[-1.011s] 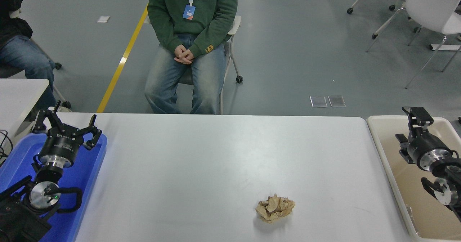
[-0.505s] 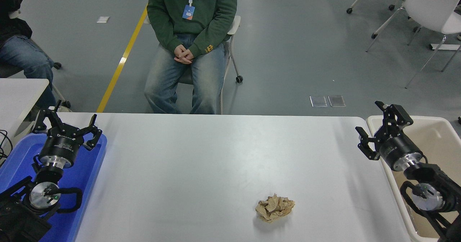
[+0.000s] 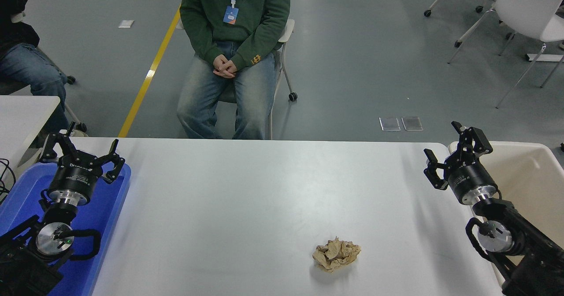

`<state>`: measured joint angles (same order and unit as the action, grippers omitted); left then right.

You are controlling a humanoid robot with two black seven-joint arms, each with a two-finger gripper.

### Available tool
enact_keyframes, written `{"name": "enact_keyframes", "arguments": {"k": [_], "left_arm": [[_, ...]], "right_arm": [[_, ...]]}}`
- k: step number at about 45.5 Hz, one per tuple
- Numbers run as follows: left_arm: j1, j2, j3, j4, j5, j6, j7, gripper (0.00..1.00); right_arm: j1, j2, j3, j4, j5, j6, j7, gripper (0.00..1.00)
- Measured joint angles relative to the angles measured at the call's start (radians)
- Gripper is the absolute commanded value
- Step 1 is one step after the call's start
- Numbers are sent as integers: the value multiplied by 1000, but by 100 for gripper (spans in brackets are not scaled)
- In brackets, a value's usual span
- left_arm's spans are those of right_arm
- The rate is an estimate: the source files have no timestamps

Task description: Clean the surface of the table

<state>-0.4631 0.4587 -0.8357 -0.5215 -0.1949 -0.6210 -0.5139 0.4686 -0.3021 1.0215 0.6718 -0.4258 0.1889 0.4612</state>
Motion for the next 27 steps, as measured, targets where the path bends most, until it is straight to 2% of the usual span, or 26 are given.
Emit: {"name": "enact_keyframes", "arguments": {"k": [27], "left_arm": [[0,0,0,0,0,0,0,100]], "right_arm": [[40,13,-2,-33,117,-15,15,100]]}}
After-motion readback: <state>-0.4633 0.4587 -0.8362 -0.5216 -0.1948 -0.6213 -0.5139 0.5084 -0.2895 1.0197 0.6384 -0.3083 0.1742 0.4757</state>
